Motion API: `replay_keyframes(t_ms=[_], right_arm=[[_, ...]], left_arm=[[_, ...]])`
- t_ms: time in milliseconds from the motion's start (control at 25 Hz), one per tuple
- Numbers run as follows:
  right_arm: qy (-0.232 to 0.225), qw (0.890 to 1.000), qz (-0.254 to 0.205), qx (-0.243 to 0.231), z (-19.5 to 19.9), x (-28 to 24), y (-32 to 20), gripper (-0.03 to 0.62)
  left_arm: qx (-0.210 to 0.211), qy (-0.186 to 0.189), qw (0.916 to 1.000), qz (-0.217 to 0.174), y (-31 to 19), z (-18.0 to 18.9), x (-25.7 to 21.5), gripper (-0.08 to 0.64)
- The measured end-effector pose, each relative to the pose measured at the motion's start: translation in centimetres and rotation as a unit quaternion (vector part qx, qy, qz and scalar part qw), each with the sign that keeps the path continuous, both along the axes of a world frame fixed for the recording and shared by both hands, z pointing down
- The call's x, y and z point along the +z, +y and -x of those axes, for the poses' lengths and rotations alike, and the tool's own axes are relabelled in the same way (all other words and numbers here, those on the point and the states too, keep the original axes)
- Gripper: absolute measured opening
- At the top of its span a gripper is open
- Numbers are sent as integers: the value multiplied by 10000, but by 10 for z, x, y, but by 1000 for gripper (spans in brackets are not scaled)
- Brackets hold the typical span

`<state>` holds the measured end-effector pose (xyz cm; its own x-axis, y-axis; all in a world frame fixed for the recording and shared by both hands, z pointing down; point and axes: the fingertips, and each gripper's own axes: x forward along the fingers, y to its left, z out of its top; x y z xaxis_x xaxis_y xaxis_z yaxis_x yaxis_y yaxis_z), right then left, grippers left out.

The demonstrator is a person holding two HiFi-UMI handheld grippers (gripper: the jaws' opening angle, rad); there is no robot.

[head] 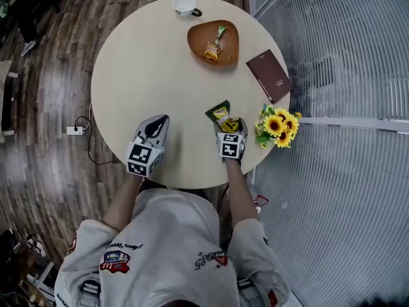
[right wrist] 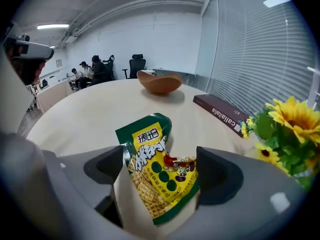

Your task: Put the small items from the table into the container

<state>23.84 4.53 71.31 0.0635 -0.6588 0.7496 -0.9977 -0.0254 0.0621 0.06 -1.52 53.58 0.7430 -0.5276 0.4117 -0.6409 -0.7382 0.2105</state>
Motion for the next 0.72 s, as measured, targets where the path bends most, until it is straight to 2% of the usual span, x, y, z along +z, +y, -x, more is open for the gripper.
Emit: replay_keyframes(t_ms=[240,360,440,560,720], right_arm=[[113,9996,103,237,-4,18,-4,413],[178,9995,201,159,2,16,1,276],[226,9994,252,50,7,12,3,208],[165,9995,285,38,11,10,2,175],[-132,9996,230,55,20,5,-7,149]], left_arm=[[-70,-66,9999,75,-12,9,8,5],[-97,-63,9999,113,-14,11,12,5],[-94,-81,9998,139,-15,12,13,5],[-101,-62,9998,146,-18,14,14,5],[-128,-39,9998,158,-23,15,15,5]])
